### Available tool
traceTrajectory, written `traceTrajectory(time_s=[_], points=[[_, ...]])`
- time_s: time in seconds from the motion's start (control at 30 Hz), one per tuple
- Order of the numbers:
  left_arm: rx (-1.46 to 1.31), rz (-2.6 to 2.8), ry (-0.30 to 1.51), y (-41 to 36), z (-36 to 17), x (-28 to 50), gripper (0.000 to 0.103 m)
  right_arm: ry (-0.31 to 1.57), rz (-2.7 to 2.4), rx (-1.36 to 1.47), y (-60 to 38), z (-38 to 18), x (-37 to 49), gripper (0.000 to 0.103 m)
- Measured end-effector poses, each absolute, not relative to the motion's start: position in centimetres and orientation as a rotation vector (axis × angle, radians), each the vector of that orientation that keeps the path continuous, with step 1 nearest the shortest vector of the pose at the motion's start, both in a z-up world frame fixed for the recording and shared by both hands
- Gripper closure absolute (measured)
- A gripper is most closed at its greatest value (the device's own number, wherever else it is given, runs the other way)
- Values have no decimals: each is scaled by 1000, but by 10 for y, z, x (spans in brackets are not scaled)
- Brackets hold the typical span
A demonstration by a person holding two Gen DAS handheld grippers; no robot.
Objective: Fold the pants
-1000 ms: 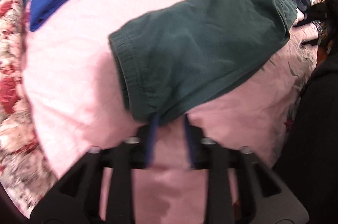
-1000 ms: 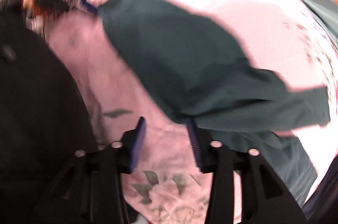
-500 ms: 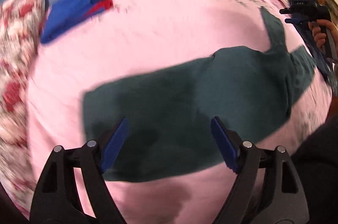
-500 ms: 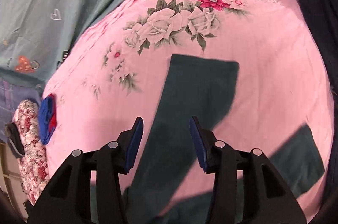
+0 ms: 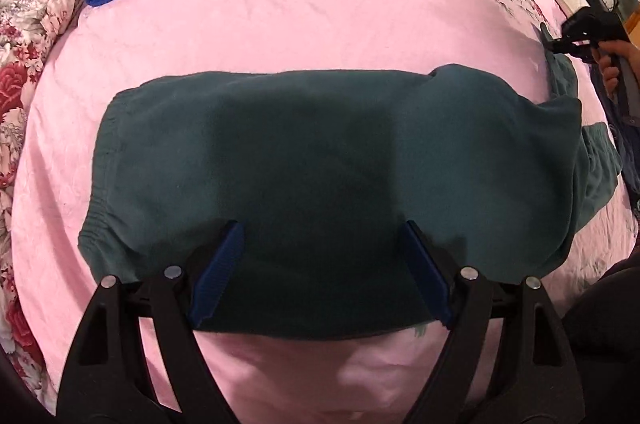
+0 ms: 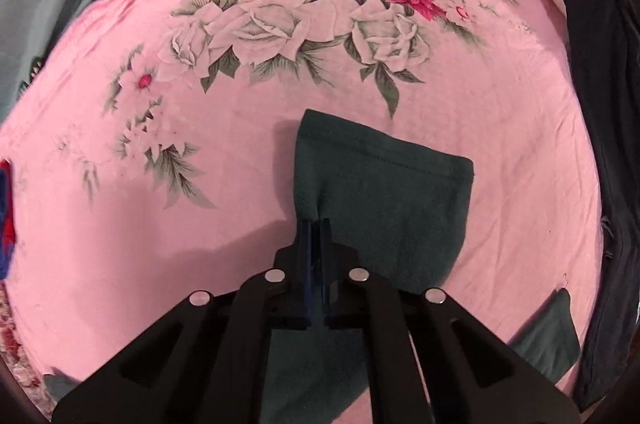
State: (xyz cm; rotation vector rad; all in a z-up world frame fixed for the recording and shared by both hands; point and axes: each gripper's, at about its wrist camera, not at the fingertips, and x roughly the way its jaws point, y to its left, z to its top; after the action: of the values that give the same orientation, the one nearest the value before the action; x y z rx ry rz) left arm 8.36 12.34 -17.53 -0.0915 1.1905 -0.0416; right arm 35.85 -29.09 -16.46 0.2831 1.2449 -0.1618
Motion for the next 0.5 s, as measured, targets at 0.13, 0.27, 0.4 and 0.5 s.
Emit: traceTrajectory(time_s=[0.13, 0.27, 0.4, 0.5], points=[[-42, -64, 1199, 118, -178, 88, 16, 1090, -5, 465, -325, -108, 327, 100], [4, -84, 1219, 113, -181, 91, 13, 899, 111, 672, -378, -45, 250, 101], [14, -103, 1245, 114, -181, 94, 13, 801, 62, 811, -434, -47, 162, 101], [18, -100, 1261, 112, -182, 98, 12, 900, -115, 911, -478, -115, 108, 100]])
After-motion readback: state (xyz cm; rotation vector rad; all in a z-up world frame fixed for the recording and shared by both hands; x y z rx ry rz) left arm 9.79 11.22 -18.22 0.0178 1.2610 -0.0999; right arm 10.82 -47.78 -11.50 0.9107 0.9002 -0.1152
